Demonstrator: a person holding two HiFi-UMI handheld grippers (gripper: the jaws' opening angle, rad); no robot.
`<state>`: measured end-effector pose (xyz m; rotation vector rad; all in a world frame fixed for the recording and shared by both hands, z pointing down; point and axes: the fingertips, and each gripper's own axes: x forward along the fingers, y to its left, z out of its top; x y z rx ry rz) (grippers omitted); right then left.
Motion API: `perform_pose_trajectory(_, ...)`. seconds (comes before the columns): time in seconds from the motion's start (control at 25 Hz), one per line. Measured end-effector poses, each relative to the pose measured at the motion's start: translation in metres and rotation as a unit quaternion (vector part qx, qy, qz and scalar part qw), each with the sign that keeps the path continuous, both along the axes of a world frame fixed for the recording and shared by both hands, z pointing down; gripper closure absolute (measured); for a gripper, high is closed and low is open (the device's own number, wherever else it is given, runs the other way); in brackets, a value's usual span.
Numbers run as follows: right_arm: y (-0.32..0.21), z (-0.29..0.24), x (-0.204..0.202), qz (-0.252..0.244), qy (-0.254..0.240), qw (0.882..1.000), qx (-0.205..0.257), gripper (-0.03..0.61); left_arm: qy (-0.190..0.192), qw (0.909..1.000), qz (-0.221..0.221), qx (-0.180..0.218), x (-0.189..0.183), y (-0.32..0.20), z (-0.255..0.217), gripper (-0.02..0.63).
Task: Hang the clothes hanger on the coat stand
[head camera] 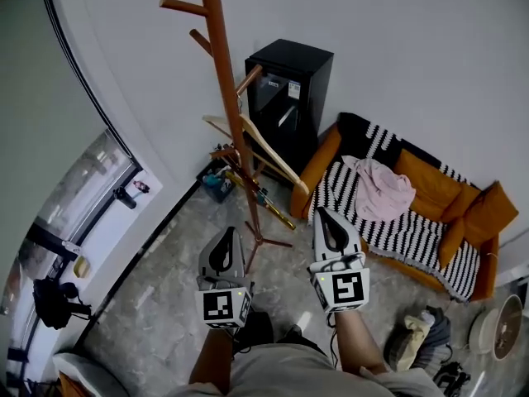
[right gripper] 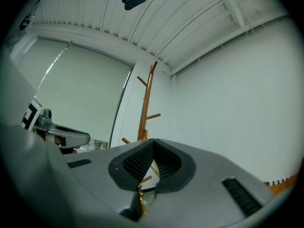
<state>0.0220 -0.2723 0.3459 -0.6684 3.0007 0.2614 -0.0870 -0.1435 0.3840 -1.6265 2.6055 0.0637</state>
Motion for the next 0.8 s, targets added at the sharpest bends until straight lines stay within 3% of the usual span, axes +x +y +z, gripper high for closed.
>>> perform_pose_trajectory(0.4,0.016,-0.022,0.009,0.006,-0.028,0.999,0.017,0.574,-0.031,0.9995,0.002,0.01,0.011,0.006,-0.024,0.604)
perform_pose_trajectory(0.8,0.014,-0.026,0.004,0.016,-0.033,0.999,0.016,0.574,-0.024,0.9996,0.008,0.011,0.003,0.009,-0.027,0.604)
